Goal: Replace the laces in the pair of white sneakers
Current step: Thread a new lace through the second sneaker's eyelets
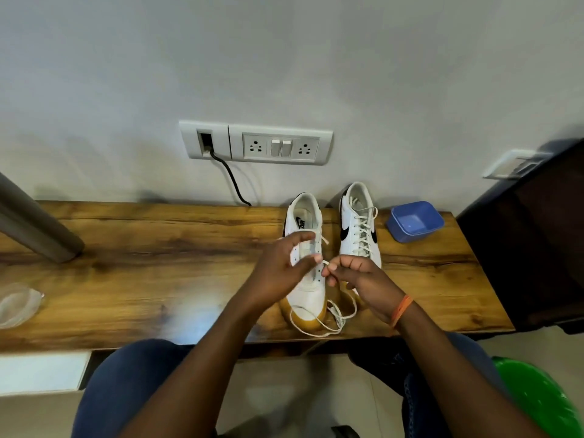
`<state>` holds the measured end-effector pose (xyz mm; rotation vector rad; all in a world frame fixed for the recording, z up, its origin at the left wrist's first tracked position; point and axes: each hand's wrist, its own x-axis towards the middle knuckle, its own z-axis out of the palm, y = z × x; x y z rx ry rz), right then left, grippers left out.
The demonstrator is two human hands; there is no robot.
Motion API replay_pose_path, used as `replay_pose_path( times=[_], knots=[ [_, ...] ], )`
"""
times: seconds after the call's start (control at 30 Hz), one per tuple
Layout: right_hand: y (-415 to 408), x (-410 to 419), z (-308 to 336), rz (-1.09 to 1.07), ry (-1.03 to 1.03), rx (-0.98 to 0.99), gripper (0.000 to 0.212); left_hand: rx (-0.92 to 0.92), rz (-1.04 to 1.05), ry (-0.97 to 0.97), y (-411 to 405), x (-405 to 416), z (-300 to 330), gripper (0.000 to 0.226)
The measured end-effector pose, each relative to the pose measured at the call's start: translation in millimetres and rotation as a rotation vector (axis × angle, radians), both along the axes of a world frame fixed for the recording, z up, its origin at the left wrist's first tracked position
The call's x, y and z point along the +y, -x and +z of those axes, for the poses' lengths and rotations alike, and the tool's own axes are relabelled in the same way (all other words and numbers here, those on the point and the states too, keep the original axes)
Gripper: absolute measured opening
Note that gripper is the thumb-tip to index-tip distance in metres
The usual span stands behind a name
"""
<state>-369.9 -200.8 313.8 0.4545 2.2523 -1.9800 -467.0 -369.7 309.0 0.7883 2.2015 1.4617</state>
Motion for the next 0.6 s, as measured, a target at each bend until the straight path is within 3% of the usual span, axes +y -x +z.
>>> replay_pose_path(
  times=[0.07,0.17,0.3,0.5,0.6],
  knots=[
    [0.7,-3.4,-0.5,-0.005,0.059,0.017,0.022,-0.020,-0.172,-0.008,-7.6,5.3,-8.5,0.046],
    [1.2,-3.8,0.5,0.002,0.041,0.013,0.022,0.036,-0.212,-0.058,-12.4,6.4,-11.6,0.035],
    [1.3,4.2,0.4,-0.026,-0.033,0.008,0.022,0.233,-0.075,0.044,0.3,-1.0,-3.3,0.010],
    [-5.0,17.6,10.1,0.002,-0.050,-0.093,0.021,0.729,0.140,0.397,36.4,-30.2,-0.3,0.010],
    [-8.1,28.8,10.2,-0.054,-0.024,-0.101,0.021,0.680,0.475,0.513,50.5,-49.7,0.7,0.007]
  ],
)
